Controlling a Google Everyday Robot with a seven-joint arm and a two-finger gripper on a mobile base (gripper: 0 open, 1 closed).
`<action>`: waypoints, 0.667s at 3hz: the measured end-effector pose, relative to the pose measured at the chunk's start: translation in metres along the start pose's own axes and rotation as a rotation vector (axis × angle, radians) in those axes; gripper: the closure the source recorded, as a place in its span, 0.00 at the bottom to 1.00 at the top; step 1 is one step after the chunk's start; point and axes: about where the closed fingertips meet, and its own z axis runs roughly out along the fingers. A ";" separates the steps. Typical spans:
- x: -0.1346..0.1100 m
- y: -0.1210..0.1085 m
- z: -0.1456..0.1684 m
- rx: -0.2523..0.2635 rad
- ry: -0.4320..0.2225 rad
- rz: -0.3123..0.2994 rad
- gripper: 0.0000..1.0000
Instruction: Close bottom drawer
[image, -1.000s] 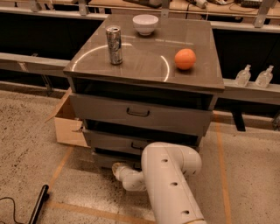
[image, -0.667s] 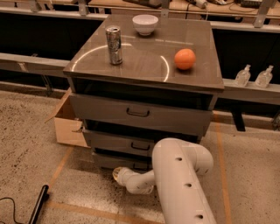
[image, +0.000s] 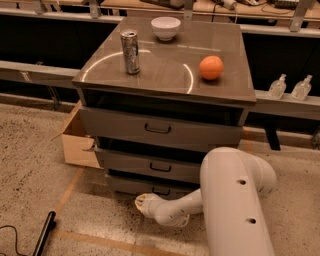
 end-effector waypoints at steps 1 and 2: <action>-0.014 -0.023 -0.042 0.031 0.043 0.022 0.85; -0.020 -0.031 -0.050 0.044 0.052 0.039 0.65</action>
Offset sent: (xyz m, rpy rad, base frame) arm -0.0029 -0.0203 0.0398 -0.0246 0.0050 -0.0424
